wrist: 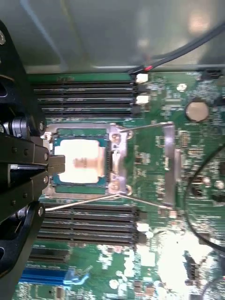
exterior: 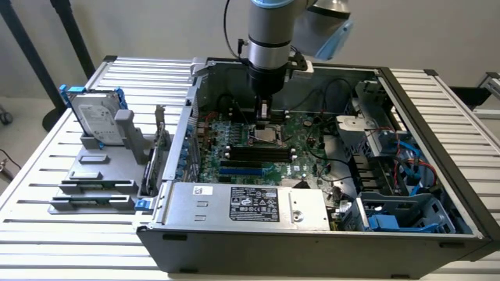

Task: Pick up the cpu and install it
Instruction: 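Close the cpu cover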

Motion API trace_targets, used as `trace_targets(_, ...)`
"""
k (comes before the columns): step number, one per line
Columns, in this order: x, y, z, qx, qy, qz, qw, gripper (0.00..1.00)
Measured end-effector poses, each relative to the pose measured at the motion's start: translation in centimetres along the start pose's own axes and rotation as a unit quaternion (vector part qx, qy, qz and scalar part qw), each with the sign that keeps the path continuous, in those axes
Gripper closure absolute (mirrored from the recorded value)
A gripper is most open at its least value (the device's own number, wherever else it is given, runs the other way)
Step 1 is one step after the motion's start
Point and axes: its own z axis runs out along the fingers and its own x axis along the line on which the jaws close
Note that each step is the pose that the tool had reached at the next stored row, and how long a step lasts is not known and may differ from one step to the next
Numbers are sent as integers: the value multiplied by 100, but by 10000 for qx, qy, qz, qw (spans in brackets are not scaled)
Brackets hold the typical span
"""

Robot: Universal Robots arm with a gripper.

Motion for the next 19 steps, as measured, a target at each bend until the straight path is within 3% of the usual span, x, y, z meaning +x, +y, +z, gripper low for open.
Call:
trace_targets(9, -52, 387, -190, 53, -1, 2, 10000, 89)
trace_targets(16, -101, 683, -403, 97, -2, 2, 10000, 89)
trace_targets(19, -104, 816, -417, 111, 1, 1, 9999, 89)
